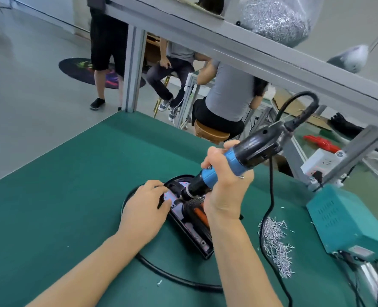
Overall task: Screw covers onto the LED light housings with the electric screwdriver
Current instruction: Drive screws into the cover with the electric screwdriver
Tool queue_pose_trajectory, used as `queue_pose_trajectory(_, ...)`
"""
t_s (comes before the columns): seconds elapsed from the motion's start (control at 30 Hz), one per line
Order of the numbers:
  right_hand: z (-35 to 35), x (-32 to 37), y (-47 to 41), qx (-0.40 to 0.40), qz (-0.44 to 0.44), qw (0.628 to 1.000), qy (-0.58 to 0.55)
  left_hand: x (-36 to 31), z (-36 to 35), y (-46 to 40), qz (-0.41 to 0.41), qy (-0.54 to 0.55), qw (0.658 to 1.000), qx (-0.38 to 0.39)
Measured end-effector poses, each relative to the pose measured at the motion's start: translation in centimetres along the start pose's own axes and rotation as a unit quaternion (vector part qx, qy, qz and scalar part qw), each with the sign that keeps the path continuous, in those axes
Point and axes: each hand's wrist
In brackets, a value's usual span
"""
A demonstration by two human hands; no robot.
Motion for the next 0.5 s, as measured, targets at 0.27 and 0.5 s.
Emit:
queue_pose_trajectory(0.27,-0.3,-1.3,-0.2,0.014,-0.011,0.999,0.033,0.4,-0.1,0.0,0.003,0.015,1.000,-0.002)
queue_pose_trajectory(0.5,-0.4,-1.4,0.1,0.025,-0.021,0.999,0.029,0.3,0.0,0.0,0.011,0.017,1.000,0.005)
Point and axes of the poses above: each hand's wrist, its own y-axis away from the middle knuckle, its own z-axis out of the back of the hand, x = y × z, and after that the axes turned 12 degrees about x, right-handed
